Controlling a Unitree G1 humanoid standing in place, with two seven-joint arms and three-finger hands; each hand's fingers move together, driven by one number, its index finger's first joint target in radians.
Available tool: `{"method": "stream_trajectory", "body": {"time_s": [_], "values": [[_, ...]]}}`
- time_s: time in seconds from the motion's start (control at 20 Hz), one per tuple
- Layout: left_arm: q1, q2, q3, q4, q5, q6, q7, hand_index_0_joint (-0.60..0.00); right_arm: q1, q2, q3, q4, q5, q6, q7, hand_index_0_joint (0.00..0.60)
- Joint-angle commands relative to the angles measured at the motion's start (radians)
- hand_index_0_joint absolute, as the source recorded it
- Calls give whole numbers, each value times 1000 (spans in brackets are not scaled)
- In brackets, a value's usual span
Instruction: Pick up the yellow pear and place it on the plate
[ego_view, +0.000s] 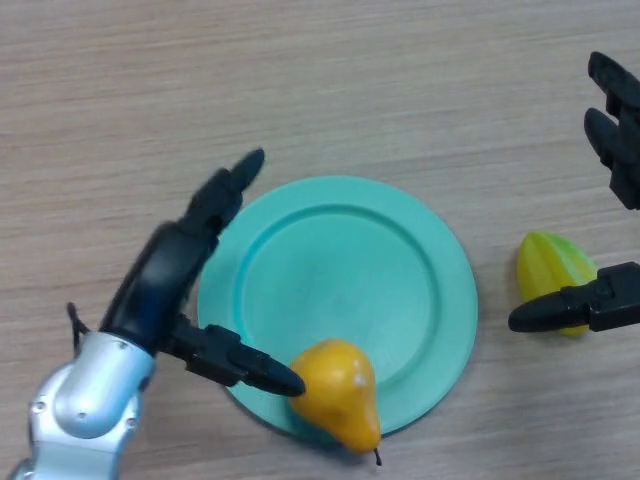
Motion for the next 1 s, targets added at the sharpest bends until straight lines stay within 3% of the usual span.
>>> {"method": "stream_trajectory", "body": {"time_s": [0.05,0.25,0.45,0.75,1.0], "values": [[-23,30,99,-92,-53,-156,21,0,-24,-29,-85,-73,31,-108,-29,0],[-8,67,225,-150,-254,-154,-28,0,-9,-32,-100,-74,37,-117,-26,0],[-19,110,323,-95,-331,-158,-45,0,3,-31,-116,-67,33,-143,-29,0],[-31,123,340,-103,-415,-65,-33,0,3,-35,-120,-59,35,-141,-28,0],[-42,131,336,-90,-418,-66,-52,0,-4,-37,-118,-35,37,-160,-24,0]]}}
